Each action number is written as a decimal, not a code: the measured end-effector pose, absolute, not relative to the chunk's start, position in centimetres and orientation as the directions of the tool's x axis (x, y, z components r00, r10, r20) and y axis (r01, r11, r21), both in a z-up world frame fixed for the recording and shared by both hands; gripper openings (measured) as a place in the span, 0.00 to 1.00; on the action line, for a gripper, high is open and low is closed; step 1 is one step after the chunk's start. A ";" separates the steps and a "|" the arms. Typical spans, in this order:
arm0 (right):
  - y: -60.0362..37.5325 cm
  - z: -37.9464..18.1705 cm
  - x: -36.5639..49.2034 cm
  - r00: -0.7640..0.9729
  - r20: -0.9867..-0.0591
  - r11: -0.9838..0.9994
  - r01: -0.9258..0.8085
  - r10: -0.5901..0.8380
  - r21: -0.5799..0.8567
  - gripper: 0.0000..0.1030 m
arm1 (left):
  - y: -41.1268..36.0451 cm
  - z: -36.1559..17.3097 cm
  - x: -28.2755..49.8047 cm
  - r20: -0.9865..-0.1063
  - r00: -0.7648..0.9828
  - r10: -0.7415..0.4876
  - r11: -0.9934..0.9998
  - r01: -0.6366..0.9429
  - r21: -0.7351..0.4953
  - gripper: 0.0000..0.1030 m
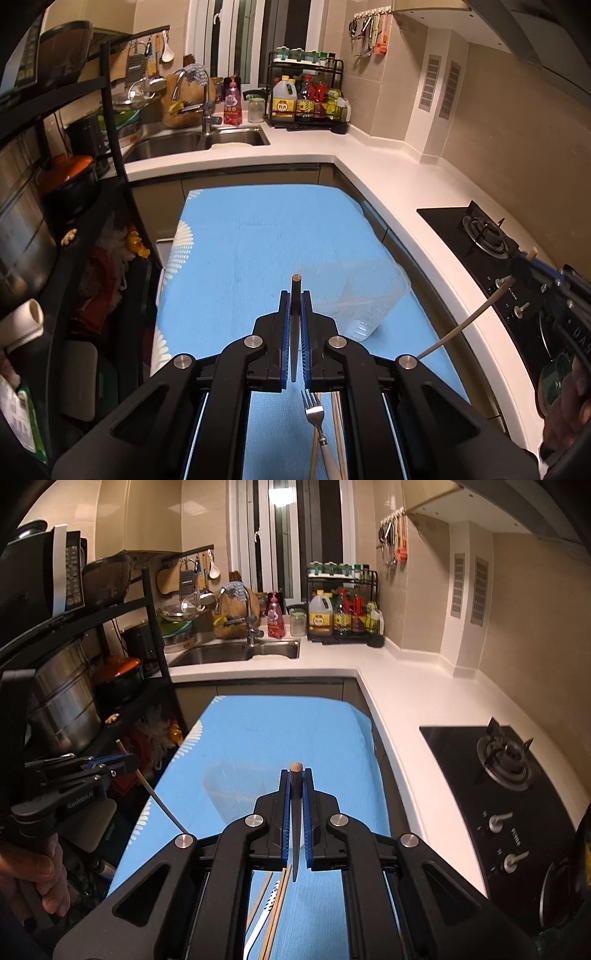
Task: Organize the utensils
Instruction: 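Lift the left tool's chopstick over the clear container while the right tool carries its chopstick there, then open the left tool over the container while the right tool releases its chopstick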
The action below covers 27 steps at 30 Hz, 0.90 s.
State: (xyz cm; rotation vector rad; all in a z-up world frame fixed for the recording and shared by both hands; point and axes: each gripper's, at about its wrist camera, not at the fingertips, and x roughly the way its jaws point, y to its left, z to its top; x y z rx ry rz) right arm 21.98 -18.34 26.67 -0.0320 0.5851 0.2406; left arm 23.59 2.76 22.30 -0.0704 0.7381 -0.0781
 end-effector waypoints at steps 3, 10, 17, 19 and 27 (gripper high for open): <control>-18.1 29.6 22.2 0.807 -0.539 0.965 -0.258 0.242 0.048 0.06 | 2.8 24.5 23.5 -0.664 0.738 -0.118 0.993 0.071 -0.098 0.05; -16.5 34.2 24.6 0.831 -0.495 0.962 -0.271 0.253 0.037 0.06 | 2.2 30.5 24.3 -0.618 0.772 -0.150 0.989 0.116 -0.095 0.05; -15.0 34.6 27.6 0.855 -0.469 0.970 -0.245 0.220 0.009 0.06 | 1.0 32.8 27.2 -0.590 0.795 -0.142 0.990 0.115 -0.083 0.05; -14.8 33.8 28.5 0.855 -0.472 0.970 -0.241 0.216 0.007 0.06 | 0.8 31.9 28.4 -0.601 0.785 -0.150 0.989 0.118 -0.094 0.05; -14.6 29.2 31.5 0.832 -0.513 0.973 -0.229 0.210 0.027 0.06 | 0.8 26.9 31.3 -0.632 0.761 -0.147 0.989 0.106 -0.101 0.05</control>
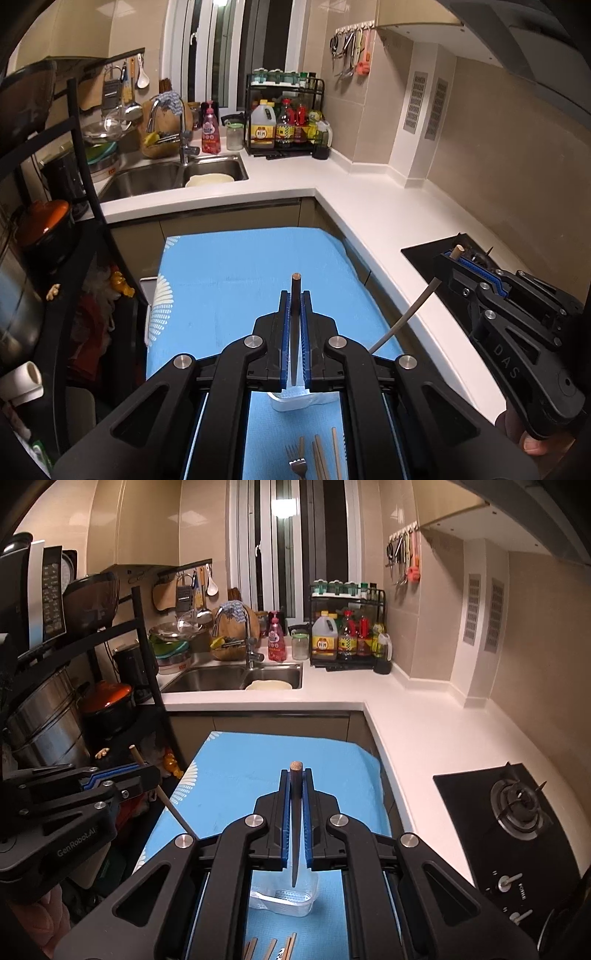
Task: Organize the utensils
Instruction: 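Open the left tool over the container while the right tool releases its chopstick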
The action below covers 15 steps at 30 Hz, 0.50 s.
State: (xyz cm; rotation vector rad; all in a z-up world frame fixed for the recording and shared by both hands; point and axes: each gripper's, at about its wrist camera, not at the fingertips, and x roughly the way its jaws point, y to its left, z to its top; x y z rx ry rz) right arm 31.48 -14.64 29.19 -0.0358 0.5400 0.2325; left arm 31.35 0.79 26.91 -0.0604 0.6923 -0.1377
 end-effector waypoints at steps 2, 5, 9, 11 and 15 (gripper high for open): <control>-14.5 28.0 32.0 0.825 -0.530 0.975 -0.222 0.197 0.017 0.06 | 0.7 25.8 32.0 -0.643 0.751 -0.149 0.989 0.110 -0.100 0.05; -14.6 26.2 32.8 0.807 -0.559 0.976 -0.216 0.190 0.019 0.06 | 0.7 24.2 32.7 -0.662 0.735 -0.146 0.989 0.109 -0.097 0.05; -14.7 24.6 33.4 0.788 -0.586 0.977 -0.213 0.190 0.030 0.06 | 0.9 22.6 33.3 -0.683 0.716 -0.145 0.989 0.100 -0.105 0.05; -14.6 24.2 33.5 0.782 -0.593 0.975 -0.218 0.195 0.033 0.06 | 0.7 22.0 33.4 -0.689 0.710 -0.143 0.990 0.103 -0.099 0.05; -14.4 23.9 33.6 0.776 -0.600 0.975 -0.218 0.194 0.033 0.11 | 0.4 21.5 33.7 -0.701 0.697 -0.151 0.989 0.113 -0.100 0.06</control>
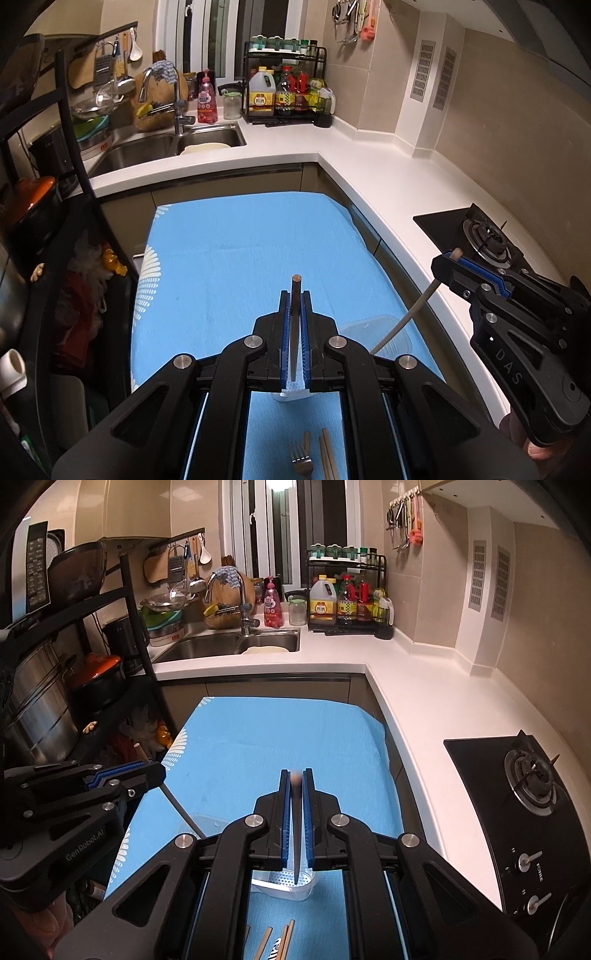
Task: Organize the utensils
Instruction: 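Open the left tool over the container while the right tool releases its chopstick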
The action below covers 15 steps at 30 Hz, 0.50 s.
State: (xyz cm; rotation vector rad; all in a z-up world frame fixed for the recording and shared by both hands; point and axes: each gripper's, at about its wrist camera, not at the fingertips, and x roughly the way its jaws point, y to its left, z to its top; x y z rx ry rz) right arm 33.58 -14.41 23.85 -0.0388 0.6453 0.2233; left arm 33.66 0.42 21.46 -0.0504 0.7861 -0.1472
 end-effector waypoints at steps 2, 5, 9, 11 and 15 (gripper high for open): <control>-14.5 24.0 33.4 0.777 -0.600 0.976 -0.216 0.193 0.034 0.23 | 0.4 21.6 33.6 -0.700 0.699 -0.148 0.989 0.109 -0.100 0.16; -14.8 24.8 32.5 0.791 -0.583 0.978 -0.208 0.185 0.028 0.31 | 0.8 22.7 32.9 -0.667 0.729 -0.155 0.988 0.103 -0.116 0.35; -15.4 26.5 30.5 0.816 -0.546 0.977 -0.210 0.190 0.026 0.33 | 0.9 24.4 30.9 -0.613 0.776 -0.150 0.988 0.102 -0.112 0.35; -15.9 27.3 29.0 0.830 -0.522 0.976 -0.214 0.196 0.026 0.33 | 1.0 25.2 29.4 -0.580 0.802 -0.144 0.989 0.103 -0.102 0.35; -16.9 28.3 25.4 0.852 -0.475 0.973 -0.226 0.219 0.045 0.33 | 1.5 26.2 25.7 -0.505 0.850 -0.152 0.987 0.108 -0.116 0.35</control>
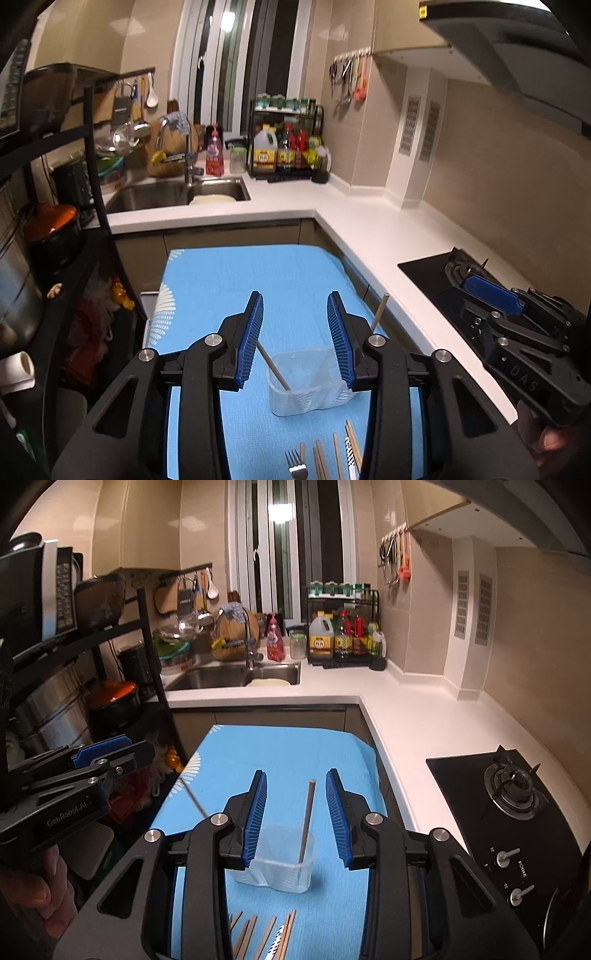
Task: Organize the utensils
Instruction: 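Open the left tool over the container while the right tool releases its chopstick, then grasp another wooden chopstick with the left tool while the right tool grasps one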
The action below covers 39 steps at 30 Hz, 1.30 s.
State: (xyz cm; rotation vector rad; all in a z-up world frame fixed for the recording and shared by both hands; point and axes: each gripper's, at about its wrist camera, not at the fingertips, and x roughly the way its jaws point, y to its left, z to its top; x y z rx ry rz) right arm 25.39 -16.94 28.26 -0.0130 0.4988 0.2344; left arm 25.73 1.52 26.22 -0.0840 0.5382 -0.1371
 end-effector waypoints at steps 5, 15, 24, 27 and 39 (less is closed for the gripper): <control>-18.2 27.2 20.2 0.868 -0.430 0.968 -0.239 0.248 0.076 0.33 | 1.8 24.6 20.6 -0.458 0.873 -0.170 0.984 0.120 -0.135 0.22; -19.7 19.6 13.4 0.832 -0.473 0.956 -0.242 0.291 0.164 0.07 | 1.5 15.8 13.7 -0.500 0.844 -0.193 0.978 0.127 -0.165 0.07; -20.4 10.6 10.6 0.756 -0.582 0.951 -0.186 0.299 0.247 0.07 | 2.5 7.0 10.5 -0.603 0.776 -0.183 0.974 0.057 -0.221 0.05; -20.3 7.3 9.8 0.724 -0.620 0.947 -0.159 0.303 0.278 0.07 | 2.2 5.0 9.6 -0.631 0.753 -0.184 0.973 0.047 -0.227 0.05; -19.9 -0.2 7.9 0.624 -0.719 0.944 -0.099 0.306 0.316 0.08 | 2.3 -0.3 6.4 -0.696 0.695 -0.182 0.954 -0.046 -0.296 0.05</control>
